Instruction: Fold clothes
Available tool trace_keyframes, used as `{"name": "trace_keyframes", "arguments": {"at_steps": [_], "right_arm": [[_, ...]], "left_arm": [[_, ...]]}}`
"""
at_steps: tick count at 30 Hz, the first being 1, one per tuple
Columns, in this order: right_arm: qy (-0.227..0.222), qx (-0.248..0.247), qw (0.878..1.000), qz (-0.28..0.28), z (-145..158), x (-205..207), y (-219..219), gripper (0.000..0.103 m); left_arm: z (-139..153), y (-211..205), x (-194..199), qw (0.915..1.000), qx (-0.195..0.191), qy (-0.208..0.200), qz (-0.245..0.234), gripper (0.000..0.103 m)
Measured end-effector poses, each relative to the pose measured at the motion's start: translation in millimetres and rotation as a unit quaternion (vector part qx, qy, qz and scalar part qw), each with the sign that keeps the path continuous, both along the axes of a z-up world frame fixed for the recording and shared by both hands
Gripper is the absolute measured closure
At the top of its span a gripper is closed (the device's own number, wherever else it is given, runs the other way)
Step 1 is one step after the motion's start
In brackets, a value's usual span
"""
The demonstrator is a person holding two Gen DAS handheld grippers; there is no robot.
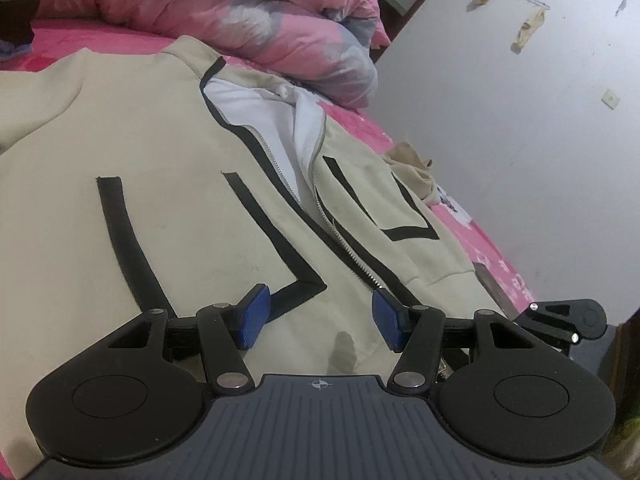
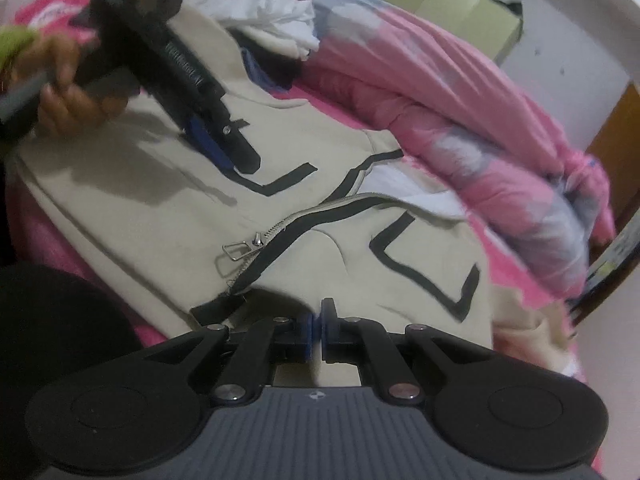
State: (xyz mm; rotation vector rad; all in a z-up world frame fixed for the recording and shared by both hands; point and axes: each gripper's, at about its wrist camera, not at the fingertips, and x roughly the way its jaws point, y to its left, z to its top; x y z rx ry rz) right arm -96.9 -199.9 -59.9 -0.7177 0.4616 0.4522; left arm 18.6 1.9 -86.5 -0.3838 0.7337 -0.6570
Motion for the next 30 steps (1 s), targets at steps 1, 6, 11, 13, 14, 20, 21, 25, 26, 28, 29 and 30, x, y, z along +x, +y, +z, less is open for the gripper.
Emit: {"name": "trace_keyframes", "arguments": {"at_steps": [1,6,11,13,14,20,21,25,26,28,29,30], "right_arm": [[-0.009,-0.016,1.0,0.007,-3.8,-1.9,5.4,0.095],[-0.052,-0.067,0.996,0.04,-15.2,-2.8,25.8,0.083],[-0.021,0.09,0.995,0.024,27.7,5.2,5.5,0.102],[-0.006,0.144,0.989,0.024,41.5,3.8,-6.4,0.102],[0.007,0.153,0.988,0.027,40.9,3.4,-9.6,0.102],[0.019,0.197,0.98,0.027,53.7,3.3,-18.8,0.102],[0.02,0.221,0.975,0.03,59.1,3.0,-22.2,0.102],[0.052,0.249,0.966,0.04,54.2,3.8,-25.8,0.101],[0.068,0.226,0.971,0.034,43.5,3.9,-23.0,0.101],[0.097,0.143,0.985,0.024,16.4,2.7,-14.2,0.098],[0.095,0.105,0.99,0.02,5.9,-2.2,-10.5,0.098],[0.084,0.087,0.992,0.022,3.5,-8.2,-8.9,0.098]], "left_arm": [[-0.4,-1.3,0.0,1.0,0.004,-0.002,-0.001,0.046],[-2.4,-4.6,-3.2,0.9996,0.024,-0.017,-0.005,0.046],[-3.4,-5.0,-4.3,0.9992,0.032,-0.022,-0.01,0.046],[-4.0,-4.2,-4.0,0.9992,0.03,-0.023,-0.011,0.046],[-4.4,-3.8,-3.8,0.9992,0.029,-0.023,-0.012,0.046],[-5.8,-2.6,-3.9,0.9994,0.025,-0.023,-0.013,0.046],[-5.9,-2.2,-4.0,0.9994,0.023,-0.022,-0.012,0.046],[-6.9,1.4,-2.9,0.9998,0.007,-0.013,-0.01,0.047],[-6.8,2.0,-2.8,0.9999,0.004,-0.011,-0.01,0.047],[-5.3,2.3,-3.5,0.9999,0.004,-0.009,-0.011,0.047],[-2.9,1.9,-4.4,0.9998,0.009,-0.011,-0.011,0.047],[1.0,1.6,-6.1,0.9996,0.016,-0.019,-0.01,0.046]]}}
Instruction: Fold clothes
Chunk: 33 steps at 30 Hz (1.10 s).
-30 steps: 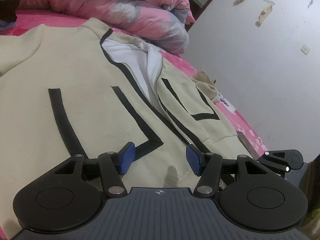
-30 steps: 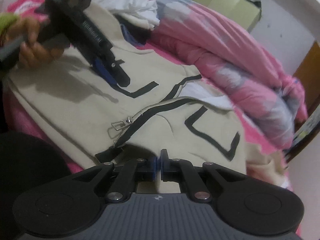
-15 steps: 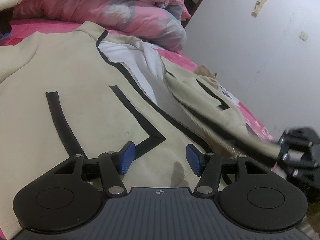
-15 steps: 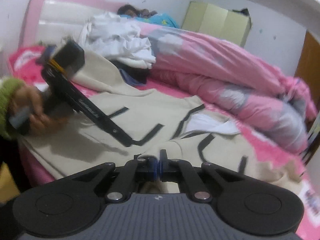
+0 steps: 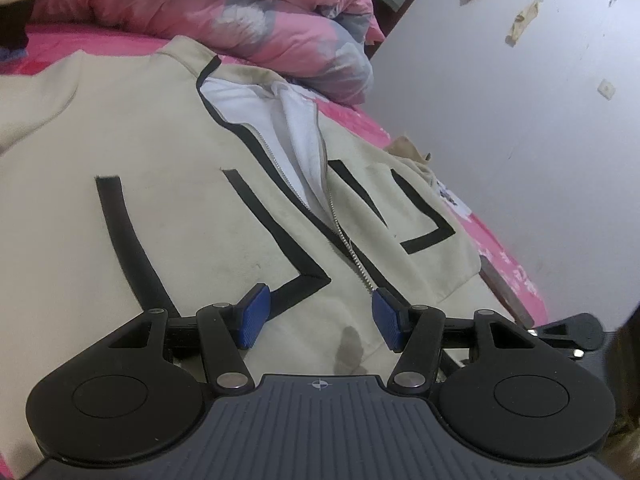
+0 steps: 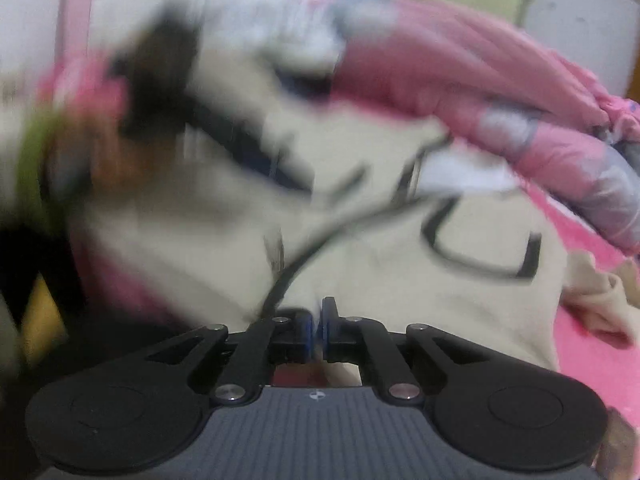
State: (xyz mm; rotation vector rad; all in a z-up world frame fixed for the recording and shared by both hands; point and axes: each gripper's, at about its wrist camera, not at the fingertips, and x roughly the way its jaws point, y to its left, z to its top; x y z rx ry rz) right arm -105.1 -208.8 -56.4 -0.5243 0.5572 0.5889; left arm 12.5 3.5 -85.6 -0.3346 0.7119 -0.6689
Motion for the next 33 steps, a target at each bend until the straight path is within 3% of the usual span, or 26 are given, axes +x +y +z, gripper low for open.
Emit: {"name": "trace_keyframes", "arguments": {"at_steps": [2,4,8,13,16,20,24,30,32,33], "right_arm": [[0.01,0.001,1.0,0.0,11.1,-5.4,-2.1,0.09],[0.021,0.025,0.999,0.001,26.4,-11.2,-9.6,0.074],[0.054,0.13,0.99,0.003,70.0,-6.0,-37.4,0.073],[0.061,0.267,0.957,-0.097,117.4,69.6,-71.8,0.059],[0.094,0.313,0.933,-0.154,122.9,139.8,-83.7,0.06],[0.155,0.357,0.888,-0.246,103.6,242.1,-92.6,0.06],[0.177,0.37,0.847,-0.337,69.9,330.2,-106.1,0.06],[0.208,0.458,0.751,-0.427,21.8,416.4,-140.3,0.059],[0.24,0.481,0.727,-0.426,6.4,434.5,-145.0,0.059],[0.254,0.485,0.722,-0.423,1.2,440.3,-144.0,0.059]], "left_arm": [[9.4,-1.1,-3.5,0.9996,0.015,-0.025,0.002,0.046],[21.0,-5.8,-5.9,0.9981,0.031,-0.053,-0.002,0.046],[33.3,-36.1,-5.8,0.9904,0.09,-0.1,-0.034,0.046],[16.8,-83.9,-3.7,0.9729,0.169,-0.137,-0.077,0.046],[0.9,-88.5,4.9,0.9732,0.177,-0.125,-0.078,0.047],[-7.2,-76.5,5.5,0.9791,0.147,-0.118,-0.077,0.046],[-10.7,-72.0,8.9,0.9827,0.127,-0.11,-0.079,0.047],[-13.4,-69.8,10.6,0.9828,0.119,-0.116,-0.08,0.047],[-14.2,-68.6,11.0,0.9831,0.116,-0.116,-0.081,0.047],[-14.5,-68.0,11.2,0.9832,0.115,-0.116,-0.081,0.047]]}}
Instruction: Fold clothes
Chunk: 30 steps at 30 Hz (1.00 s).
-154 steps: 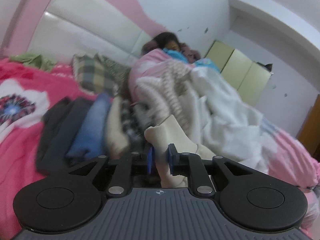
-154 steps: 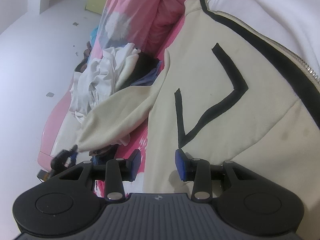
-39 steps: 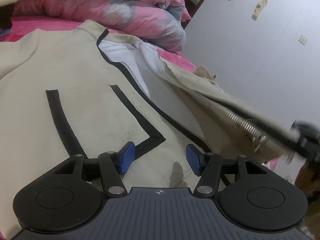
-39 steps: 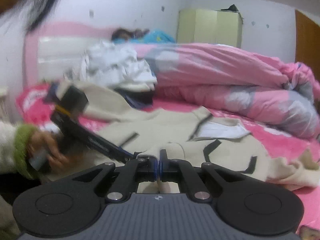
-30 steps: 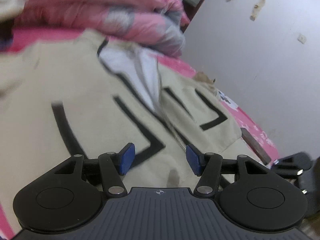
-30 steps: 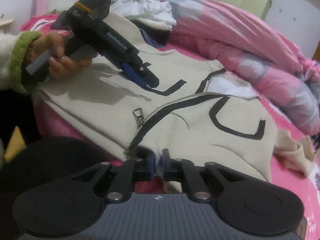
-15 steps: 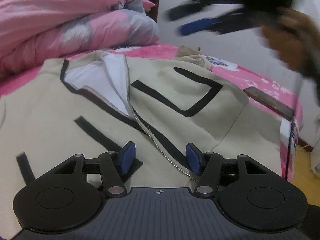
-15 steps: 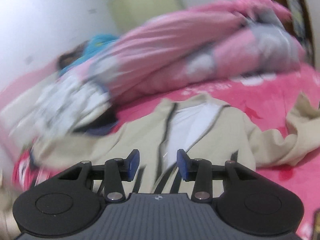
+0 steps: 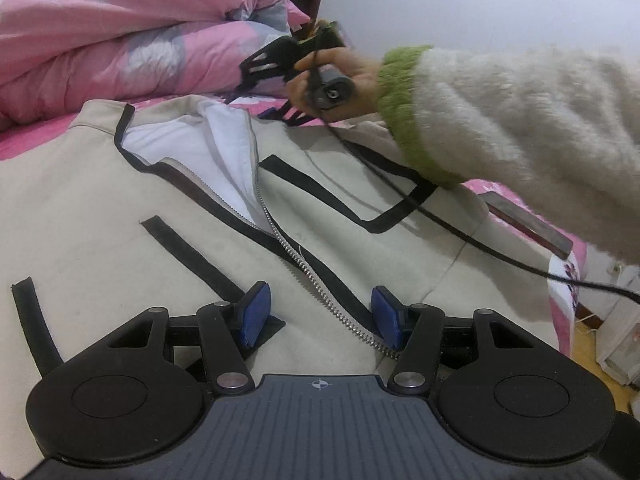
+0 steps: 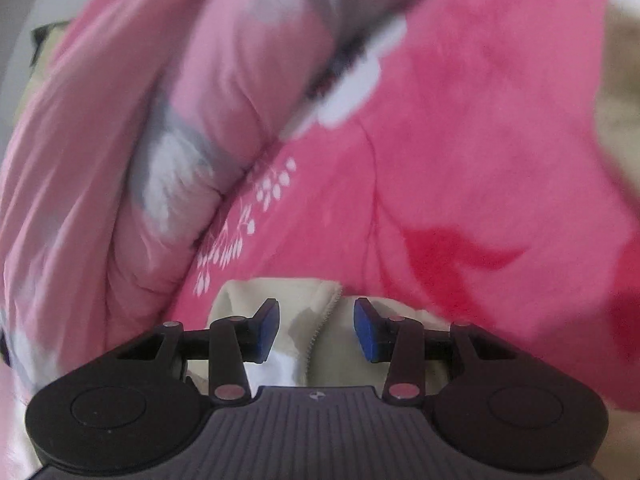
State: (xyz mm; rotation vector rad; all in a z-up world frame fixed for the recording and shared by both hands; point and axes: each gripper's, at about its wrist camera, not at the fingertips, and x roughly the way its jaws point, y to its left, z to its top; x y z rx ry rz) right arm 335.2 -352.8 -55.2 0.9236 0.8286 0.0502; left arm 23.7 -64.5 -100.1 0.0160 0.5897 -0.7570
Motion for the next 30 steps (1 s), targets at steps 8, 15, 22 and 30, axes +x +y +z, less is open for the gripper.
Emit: {"name": "trace_keyframes", "arguments": {"at_steps": [8,15,22,30], "right_arm": [[-0.079,-0.078,0.992,0.061,24.3,1.1,37.5,0.097],[-0.229,-0.233,0.923,0.203,73.4,-23.6,116.6,0.097],[-0.236,-0.506,0.733,0.388,35.8,-54.4,226.0,0.097],[-0.219,-0.593,0.636,0.443,1.6,-80.4,253.5,0.092]], "left_arm": [[-0.2,3.4,-0.8,1.0,-0.006,0.001,-0.001,0.047],[-0.6,4.2,0.7,0.9999,-0.01,0.002,-0.001,0.047],[-1.2,5.9,0.5,0.9999,-0.013,0.003,-0.001,0.047],[-0.5,6.3,0.3,0.9999,-0.015,0.004,-0.001,0.047]]}}
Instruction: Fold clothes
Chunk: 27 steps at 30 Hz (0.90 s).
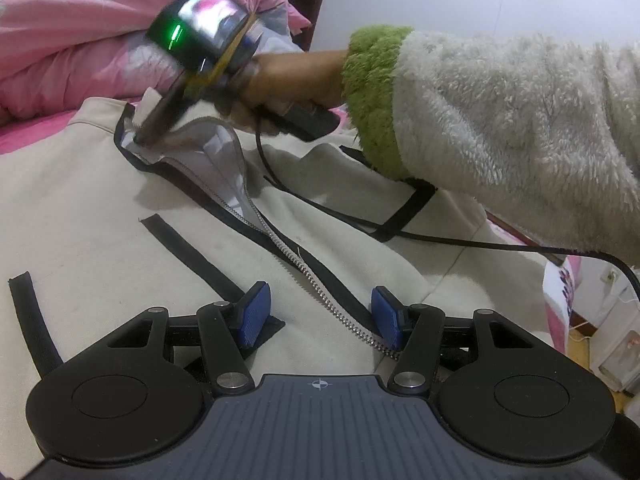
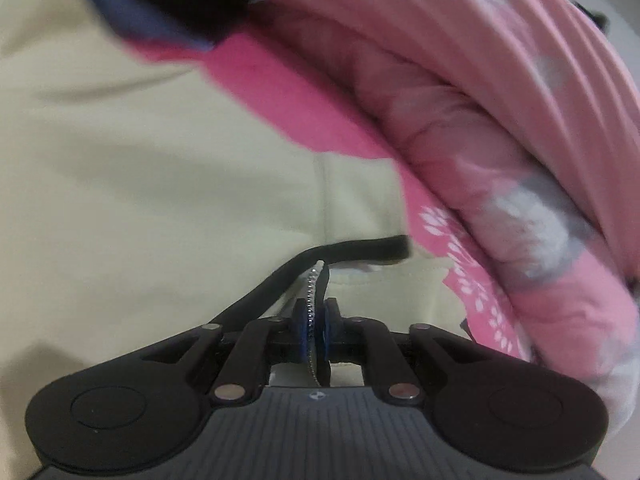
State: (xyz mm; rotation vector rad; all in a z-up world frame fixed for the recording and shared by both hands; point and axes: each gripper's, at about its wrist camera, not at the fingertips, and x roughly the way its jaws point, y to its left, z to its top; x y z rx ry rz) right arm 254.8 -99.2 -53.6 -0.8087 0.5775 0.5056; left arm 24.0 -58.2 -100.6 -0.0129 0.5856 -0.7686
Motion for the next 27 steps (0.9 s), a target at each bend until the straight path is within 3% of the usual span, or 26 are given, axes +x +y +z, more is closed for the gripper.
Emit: {"name": "trace_keyframes", "arguments": {"at_steps": [3,6,9,12,16,17,18,19,21,23,27], "right_arm": [[0.045,0.128,0.991,-0.005,34.8,4.6,-24.5,0.085],[0.075,0.274,0.957,-0.048,64.4,32.1,-58.4,0.078],[0.075,0.357,0.919,-0.148,81.2,73.3,-78.0,0.061],[0.079,0.335,0.905,-0.252,75.0,120.4,-80.0,0.06],[0.109,0.295,0.895,-0.317,50.3,161.7,-74.3,0.063],[0.119,0.289,0.894,-0.32,44.8,167.3,-72.6,0.067],[0.122,0.288,0.895,-0.317,42.2,168.7,-71.2,0.089],[0.122,0.291,0.897,-0.31,41.4,167.5,-70.2,0.094],[0.116,0.309,0.895,-0.301,40.6,165.8,-71.5,0.095],[0.1,0.356,0.878,-0.302,41.8,165.5,-80.6,0.095],[0.076,0.456,0.826,-0.323,33.9,167.8,-112.6,0.094]], "left_arm": [[-0.2,0.1,0.4,1.0,-0.001,0.0,0.0,0.047],[-1.2,0.1,0.8,1.0,-0.003,0.001,0.0,0.047],[-2.0,-0.4,1.4,1.0,-0.004,0.002,-0.001,0.047],[-2.4,0.7,1.8,1.0,-0.007,0.003,-0.001,0.047],[-2.3,2.9,1.5,0.9999,-0.01,0.003,-0.001,0.047],[-2.5,3.0,1.7,0.9999,-0.011,0.003,-0.001,0.047],[-2.6,3.1,1.9,0.9999,-0.011,0.004,-0.001,0.047],[-2.7,3.1,2.1,0.9999,-0.012,0.004,-0.001,0.047],[-3.2,2.5,2.5,0.9999,-0.012,0.005,-0.001,0.047],[-3.5,2.3,2.5,0.9999,-0.013,0.005,-0.001,0.047],[-3.8,2.3,2.2,0.9999,-0.013,0.005,-0.001,0.047]]}}
